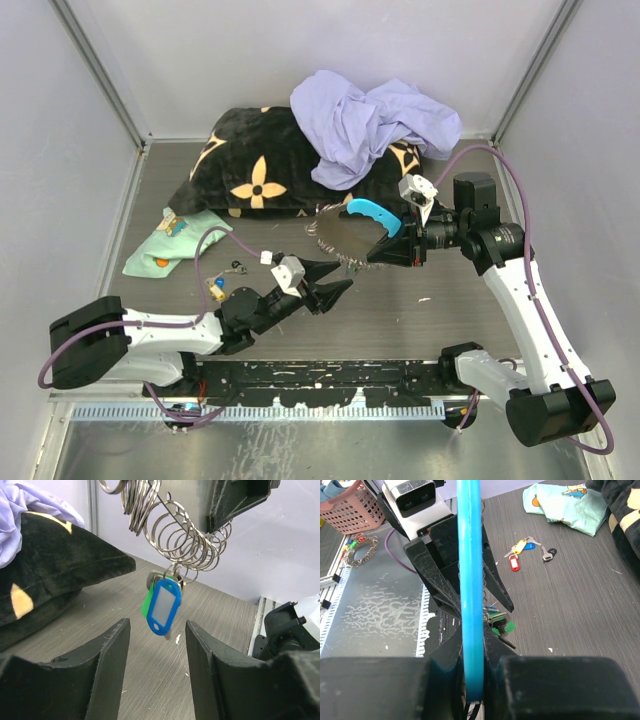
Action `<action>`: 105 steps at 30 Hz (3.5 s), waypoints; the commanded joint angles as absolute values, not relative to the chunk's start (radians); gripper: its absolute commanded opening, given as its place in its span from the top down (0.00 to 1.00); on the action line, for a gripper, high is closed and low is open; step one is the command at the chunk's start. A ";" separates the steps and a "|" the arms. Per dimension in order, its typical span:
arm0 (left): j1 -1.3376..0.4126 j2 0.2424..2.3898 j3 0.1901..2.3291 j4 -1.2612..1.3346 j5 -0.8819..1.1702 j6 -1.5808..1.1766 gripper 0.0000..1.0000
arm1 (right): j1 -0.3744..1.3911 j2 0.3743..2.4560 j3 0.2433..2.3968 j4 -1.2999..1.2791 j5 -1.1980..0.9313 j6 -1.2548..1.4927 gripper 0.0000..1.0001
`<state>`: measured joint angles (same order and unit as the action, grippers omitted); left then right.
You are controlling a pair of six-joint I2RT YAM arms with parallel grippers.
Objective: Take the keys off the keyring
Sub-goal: Pick up the key from the keyring.
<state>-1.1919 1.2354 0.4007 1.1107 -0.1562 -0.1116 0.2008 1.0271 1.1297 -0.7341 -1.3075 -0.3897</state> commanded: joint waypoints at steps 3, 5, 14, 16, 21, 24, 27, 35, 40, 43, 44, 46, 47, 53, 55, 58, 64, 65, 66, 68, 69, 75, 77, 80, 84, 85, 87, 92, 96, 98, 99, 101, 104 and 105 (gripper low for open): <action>-1.215 1.242 0.443 1.200 -0.246 -0.065 0.51 | 0.197 1.010 1.146 -0.684 -1.359 -0.380 0.99; -1.218 1.240 0.441 1.200 -0.254 -0.060 0.51 | 0.198 1.010 1.145 -0.684 -1.359 -0.380 0.99; -1.225 1.239 0.437 1.200 -0.278 -0.057 0.52 | 0.197 1.010 1.143 -0.678 -1.361 -0.373 0.99; -1.229 1.241 0.439 1.200 -0.285 -0.052 0.52 | 0.198 1.010 1.141 -0.677 -1.362 -0.370 0.99; -1.241 1.247 0.446 1.200 -0.306 -0.038 0.52 | 0.197 1.010 1.139 -0.671 -1.362 -0.364 0.99; -1.255 1.250 0.452 1.200 -0.342 -0.014 0.52 | 0.196 1.009 1.137 -0.668 -1.362 -0.361 0.99; -1.273 1.252 0.458 1.200 -0.389 0.019 0.51 | 0.196 1.007 1.136 -0.666 -1.364 -0.357 0.99; -1.291 1.262 0.477 1.200 -0.430 0.065 0.50 | 0.196 1.005 1.134 -0.660 -1.365 -0.351 0.99; -1.298 1.262 0.492 1.200 -0.464 0.113 0.50 | 0.195 1.002 1.132 -0.657 -1.365 -0.346 0.99; -1.302 1.262 0.499 1.200 -0.470 0.130 0.50 | 0.196 1.003 1.131 -0.654 -1.365 -0.344 0.99; -1.303 1.262 0.502 1.200 -0.469 0.134 0.50 | 0.196 1.002 1.130 -0.654 -1.365 -0.343 0.99; -1.308 1.261 0.508 1.201 -0.472 0.143 0.50 | 0.195 1.003 1.131 -0.651 -1.367 -0.341 0.99; -1.309 1.277 0.511 1.200 -0.472 0.147 0.50 | 0.196 1.002 1.130 -0.650 -1.367 -0.340 0.99; -1.317 1.301 0.523 1.201 -0.476 0.168 0.50 | 0.195 1.002 1.129 -0.647 -1.367 -0.336 0.99; -1.318 1.303 0.525 1.201 -0.477 0.173 0.50 | 0.194 1.002 1.129 -0.647 -1.367 -0.334 0.99; -1.319 1.304 0.525 1.200 -0.483 0.179 0.50 | 0.195 1.001 1.128 -0.647 -1.368 -0.334 0.99; -1.319 1.301 0.531 1.201 -0.486 0.197 0.50 | 0.194 1.002 1.127 -0.643 -1.370 -0.330 0.99; -1.319 1.302 0.534 1.202 -0.485 0.200 0.50 | 0.195 1.003 1.126 -0.643 -1.369 -0.330 0.99; -1.319 1.303 0.536 1.203 -0.485 0.203 0.51 | 0.194 1.003 1.126 -0.643 -1.370 -0.330 0.99; -1.319 1.306 0.540 1.206 -0.485 0.209 0.53 | 0.195 1.001 1.126 -0.641 -1.370 -0.328 0.99; -1.319 1.305 0.542 1.207 -0.483 0.213 0.55 | 0.194 1.001 1.126 -0.641 -1.369 -0.328 0.99; -1.320 1.289 0.531 1.208 -0.483 0.225 0.68 | 0.193 1.000 1.126 -0.642 -1.369 -0.328 0.99; -1.319 1.280 0.524 1.205 -0.483 0.228 0.74 | 0.193 1.001 1.124 -0.641 -1.368 -0.328 0.99; -1.318 1.278 0.515 1.194 -0.480 0.231 0.84 | 0.193 1.002 1.122 -0.639 -1.367 -0.328 0.99; -1.320 1.229 0.514 1.159 -0.461 0.235 0.94 | 0.193 1.006 1.120 -0.634 -1.364 -0.325 0.99; -1.320 1.225 0.513 1.151 -0.455 0.235 0.98 | 0.193 1.006 1.119 -0.630 -1.364 -0.322 0.99; -1.319 1.218 0.510 1.138 -0.446 0.232 1.00 | 0.193 1.008 1.112 -0.620 -1.362 -0.313 0.99; -1.320 1.197 0.507 1.098 -0.429 0.218 1.00 | 0.193 1.013 1.097 -0.590 -1.365 -0.286 0.99; -1.319 1.180 0.511 1.051 -0.423 0.198 0.96 | 0.193 1.014 1.097 -0.583 -1.369 -0.279 0.99; -1.319 1.177 0.512 1.040 -0.426 0.188 0.89 | 0.192 1.015 1.097 -0.580 -1.371 -0.276 0.99; -1.319 1.178 0.511 1.040 -0.428 0.185 0.87 | 0.193 1.015 1.097 -0.580 -1.373 -0.275 0.99; -1.320 1.181 0.511 1.040 -0.429 0.180 0.83 | 0.193 1.015 1.095 -0.579 -1.374 -0.273 0.99; -1.319 1.186 0.513 1.039 -0.433 0.176 0.81 | 0.193 1.014 1.095 -0.576 -1.377 -0.271 0.99; -1.319 1.188 0.514 1.039 -0.434 0.176 0.81 | 0.193 1.014 1.094 -0.575 -1.379 -0.269 0.99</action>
<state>-1.3155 1.2057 0.5045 1.0111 -0.4301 0.1902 0.1986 1.0275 1.0832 -0.6315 -1.3296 -0.2840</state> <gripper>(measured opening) 0.182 0.158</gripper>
